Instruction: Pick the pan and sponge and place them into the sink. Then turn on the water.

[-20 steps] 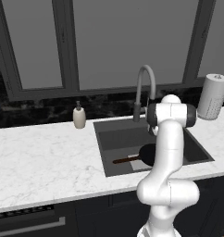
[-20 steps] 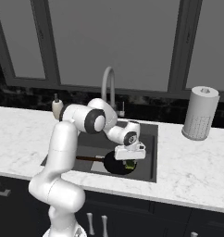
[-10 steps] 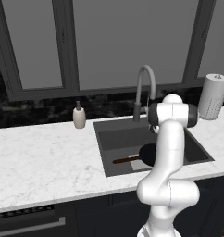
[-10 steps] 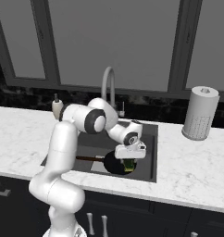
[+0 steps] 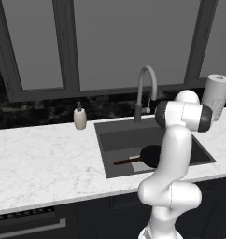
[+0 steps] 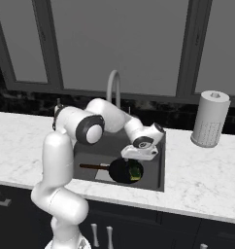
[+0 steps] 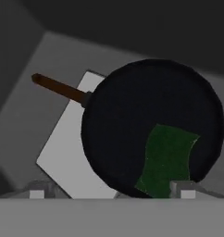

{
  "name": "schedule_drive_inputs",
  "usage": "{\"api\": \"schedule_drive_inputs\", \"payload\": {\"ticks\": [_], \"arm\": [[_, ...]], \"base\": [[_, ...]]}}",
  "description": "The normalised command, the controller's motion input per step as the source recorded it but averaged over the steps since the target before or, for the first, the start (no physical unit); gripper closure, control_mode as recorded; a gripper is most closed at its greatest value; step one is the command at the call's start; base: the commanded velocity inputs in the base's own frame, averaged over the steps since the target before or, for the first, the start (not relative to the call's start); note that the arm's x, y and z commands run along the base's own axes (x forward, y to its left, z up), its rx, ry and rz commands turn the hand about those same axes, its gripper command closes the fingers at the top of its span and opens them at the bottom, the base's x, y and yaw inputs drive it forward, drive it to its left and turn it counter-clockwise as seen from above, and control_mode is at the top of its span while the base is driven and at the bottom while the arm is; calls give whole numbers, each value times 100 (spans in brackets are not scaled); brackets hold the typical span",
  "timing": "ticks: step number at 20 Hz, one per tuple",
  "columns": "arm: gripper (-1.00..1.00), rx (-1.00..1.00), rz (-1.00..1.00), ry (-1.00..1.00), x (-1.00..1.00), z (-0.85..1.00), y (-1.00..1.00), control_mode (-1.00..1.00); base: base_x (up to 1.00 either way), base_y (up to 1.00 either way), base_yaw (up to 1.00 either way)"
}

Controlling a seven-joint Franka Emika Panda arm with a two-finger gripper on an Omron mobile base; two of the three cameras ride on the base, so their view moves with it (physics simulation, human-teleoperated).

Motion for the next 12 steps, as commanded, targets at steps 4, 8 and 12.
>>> {"api": "schedule_drive_inputs", "payload": {"ticks": [4,8,12], "arm": [[-100,26,-8,-9,-24,100,0,-100],[-100,15,-12,-2,-15,91,0,-100],[-100,2,-15,0,-2,42,6,-100]], "base": [[0,0,0],[0,0,0],[0,0,0]]}}
